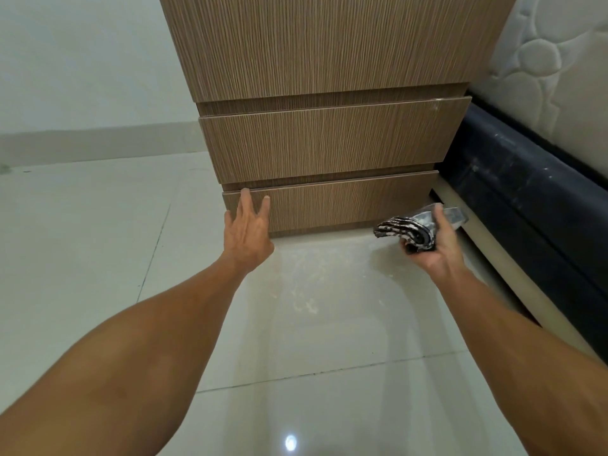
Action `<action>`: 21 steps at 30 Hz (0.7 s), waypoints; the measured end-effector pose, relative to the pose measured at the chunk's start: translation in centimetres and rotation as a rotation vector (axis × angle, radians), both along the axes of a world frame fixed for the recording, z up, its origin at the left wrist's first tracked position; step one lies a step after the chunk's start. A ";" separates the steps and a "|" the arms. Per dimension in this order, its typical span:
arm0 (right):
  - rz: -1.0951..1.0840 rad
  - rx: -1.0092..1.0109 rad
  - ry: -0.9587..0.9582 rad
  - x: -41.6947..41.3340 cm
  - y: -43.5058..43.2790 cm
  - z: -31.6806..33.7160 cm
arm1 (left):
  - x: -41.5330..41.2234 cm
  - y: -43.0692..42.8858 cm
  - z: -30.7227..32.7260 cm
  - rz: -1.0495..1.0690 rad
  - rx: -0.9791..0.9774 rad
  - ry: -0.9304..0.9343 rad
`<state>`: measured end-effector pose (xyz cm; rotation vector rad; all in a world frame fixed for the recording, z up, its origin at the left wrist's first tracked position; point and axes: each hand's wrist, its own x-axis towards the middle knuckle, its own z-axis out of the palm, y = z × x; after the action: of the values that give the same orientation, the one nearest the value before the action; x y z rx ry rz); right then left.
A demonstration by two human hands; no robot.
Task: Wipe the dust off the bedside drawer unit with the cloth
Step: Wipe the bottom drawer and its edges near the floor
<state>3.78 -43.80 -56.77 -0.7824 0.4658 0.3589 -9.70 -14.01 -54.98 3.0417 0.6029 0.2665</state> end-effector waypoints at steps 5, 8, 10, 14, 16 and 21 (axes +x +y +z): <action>-0.022 -0.034 0.055 1.1 0.5 -0.8 | 0.2 0.3 -0.4 -0.006 -0.011 0.008; -0.061 -0.143 0.073 2.4 1.0 -1.3 | 0.0 0.7 -0.5 -0.008 -0.016 0.001; -0.094 -0.214 0.088 3.2 1.5 -1.8 | -0.3 1.2 -0.4 -0.020 0.009 -0.029; -0.281 -0.275 0.115 4.6 3.2 -2.0 | -1.1 3.6 -0.1 -0.105 0.135 -0.077; -0.337 -0.307 0.101 5.0 4.6 -1.6 | -1.5 4.9 -0.1 -0.145 0.213 -0.076; -0.255 -0.288 0.061 5.3 9.7 -1.6 | -1.8 6.3 -0.5 -0.209 0.293 -0.039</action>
<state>9.07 -34.10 -58.36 -0.9795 0.6767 0.0778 -11.52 -7.70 -55.47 3.3333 0.2584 0.4416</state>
